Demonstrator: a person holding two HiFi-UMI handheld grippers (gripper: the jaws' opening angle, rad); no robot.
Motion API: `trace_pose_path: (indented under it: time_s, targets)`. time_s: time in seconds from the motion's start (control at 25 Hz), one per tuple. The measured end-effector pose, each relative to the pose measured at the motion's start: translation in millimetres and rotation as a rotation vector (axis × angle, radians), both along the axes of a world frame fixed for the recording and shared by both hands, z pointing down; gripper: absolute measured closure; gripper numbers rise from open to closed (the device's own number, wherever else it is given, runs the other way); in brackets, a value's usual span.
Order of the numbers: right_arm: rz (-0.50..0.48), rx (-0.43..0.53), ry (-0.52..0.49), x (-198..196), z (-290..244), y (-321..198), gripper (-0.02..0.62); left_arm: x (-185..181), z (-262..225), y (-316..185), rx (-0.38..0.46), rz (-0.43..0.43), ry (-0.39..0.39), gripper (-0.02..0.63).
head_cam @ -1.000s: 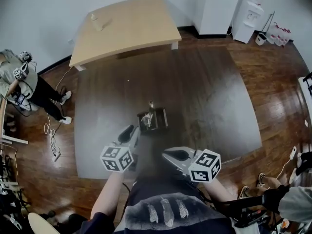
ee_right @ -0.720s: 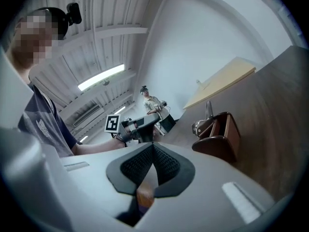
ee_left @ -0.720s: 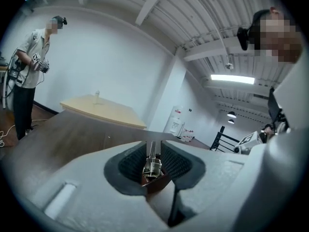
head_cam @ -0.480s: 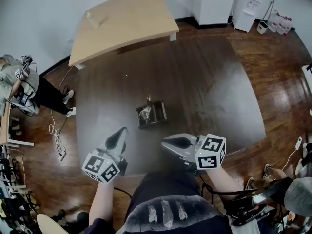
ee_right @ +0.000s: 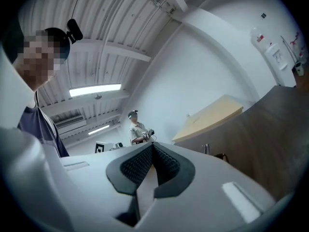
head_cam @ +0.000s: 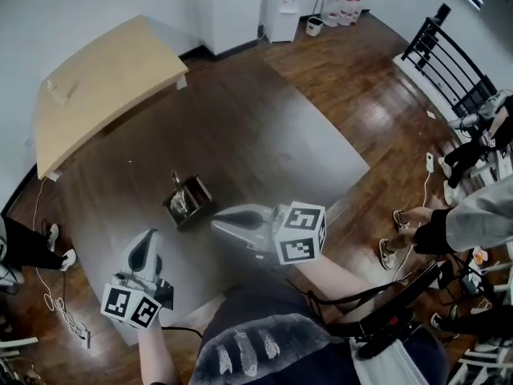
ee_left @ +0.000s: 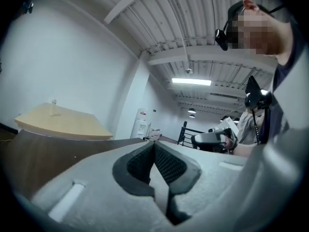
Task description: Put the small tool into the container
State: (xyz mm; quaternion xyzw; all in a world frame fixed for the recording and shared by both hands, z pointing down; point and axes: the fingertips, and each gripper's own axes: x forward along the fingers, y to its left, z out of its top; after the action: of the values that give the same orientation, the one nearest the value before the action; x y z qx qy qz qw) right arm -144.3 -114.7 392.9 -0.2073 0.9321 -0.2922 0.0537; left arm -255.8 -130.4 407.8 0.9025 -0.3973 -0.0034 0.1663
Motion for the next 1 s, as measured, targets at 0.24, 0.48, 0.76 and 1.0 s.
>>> trace_pose_path:
  time_s: [0.24, 0.48, 0.76, 1.0]
  targets:
    - [0.094, -0.001, 0.041, -4, 0, 30, 0.597, -7, 9, 25, -0.038, 0.096, 0.037, 0.607]
    - [0.221, -0.033, 0.018, 4, -4, 41, 0.597, 7, 25, 21, -0.096, 0.219, 0.13, 0.607]
    - [0.359, 0.01, -0.051, 46, -35, 78, 0.597, 58, 12, 35, -0.111, 0.358, 0.196, 0.607]
    - [0.324, 0.166, 0.057, 48, -47, 104, 0.597, 92, -14, 52, 0.016, 0.432, 0.07, 0.607]
